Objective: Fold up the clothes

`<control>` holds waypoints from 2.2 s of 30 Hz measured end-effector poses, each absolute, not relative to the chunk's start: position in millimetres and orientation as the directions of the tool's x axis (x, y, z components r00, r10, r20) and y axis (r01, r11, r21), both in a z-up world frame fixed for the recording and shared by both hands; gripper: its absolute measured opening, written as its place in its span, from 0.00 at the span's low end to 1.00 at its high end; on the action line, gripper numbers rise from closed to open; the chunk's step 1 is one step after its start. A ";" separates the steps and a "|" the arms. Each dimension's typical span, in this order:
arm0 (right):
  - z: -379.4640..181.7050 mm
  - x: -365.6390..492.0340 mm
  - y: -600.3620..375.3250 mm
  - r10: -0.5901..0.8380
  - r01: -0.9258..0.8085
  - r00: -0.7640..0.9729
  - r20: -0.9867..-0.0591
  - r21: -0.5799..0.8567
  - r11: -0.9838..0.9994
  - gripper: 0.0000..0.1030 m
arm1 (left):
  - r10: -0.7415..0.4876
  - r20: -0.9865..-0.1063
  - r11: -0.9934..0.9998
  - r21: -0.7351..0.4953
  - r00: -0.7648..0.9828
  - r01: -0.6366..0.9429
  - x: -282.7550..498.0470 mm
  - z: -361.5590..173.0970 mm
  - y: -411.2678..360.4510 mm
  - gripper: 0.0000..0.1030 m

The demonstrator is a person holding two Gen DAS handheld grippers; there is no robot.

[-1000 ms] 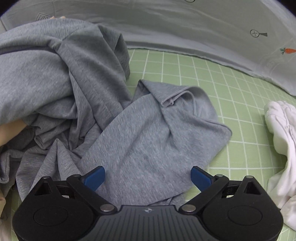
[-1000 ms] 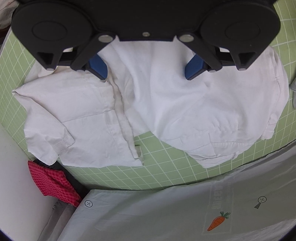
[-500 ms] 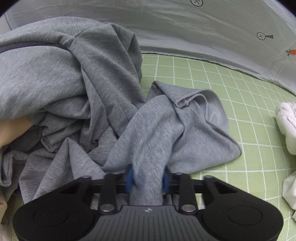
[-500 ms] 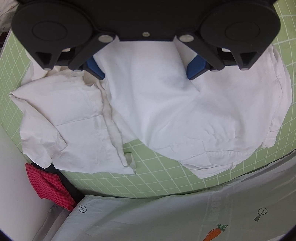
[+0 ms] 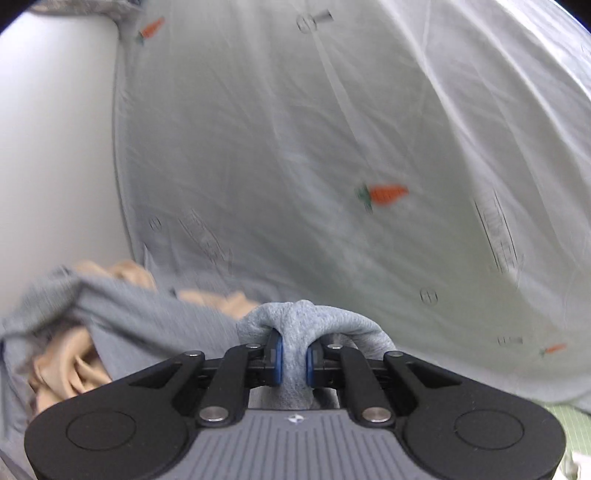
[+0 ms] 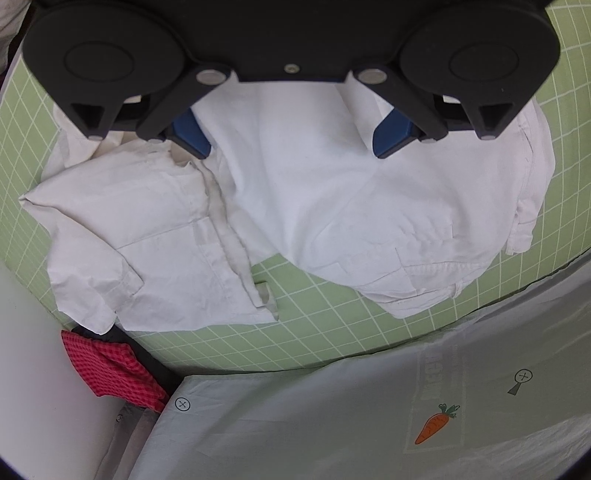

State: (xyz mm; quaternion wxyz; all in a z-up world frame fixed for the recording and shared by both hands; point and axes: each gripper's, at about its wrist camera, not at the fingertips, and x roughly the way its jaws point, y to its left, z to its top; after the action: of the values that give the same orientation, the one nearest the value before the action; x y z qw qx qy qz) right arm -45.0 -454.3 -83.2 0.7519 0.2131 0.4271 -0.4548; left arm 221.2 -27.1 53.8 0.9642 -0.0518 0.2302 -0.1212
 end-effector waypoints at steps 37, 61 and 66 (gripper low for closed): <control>-43.9 -174.9 -489.0 -0.539 0.855 0.357 -0.763 0.034 0.517 0.93 | -0.335 -0.719 0.938 -0.194 0.609 0.287 46.3 9.1 -149.0 0.93; -146.3 -226.9 -710.5 -0.511 0.868 0.093 -0.855 -0.182 0.462 0.98 | -0.241 -0.920 0.917 -0.112 0.308 0.384 58.2 -139.3 -367.5 0.88; -143.1 -224.2 -714.0 -0.502 0.894 0.132 -0.855 -0.115 0.432 0.84 | -0.305 -0.914 0.918 -0.207 0.269 0.340 61.6 -146.4 -359.6 0.52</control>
State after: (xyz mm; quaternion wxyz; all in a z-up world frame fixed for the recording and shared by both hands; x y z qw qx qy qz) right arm -224.2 -714.0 -143.1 0.7195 0.2202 0.4453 -0.4853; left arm 61.6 -359.6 -146.4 0.7963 0.0150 0.5698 -0.2025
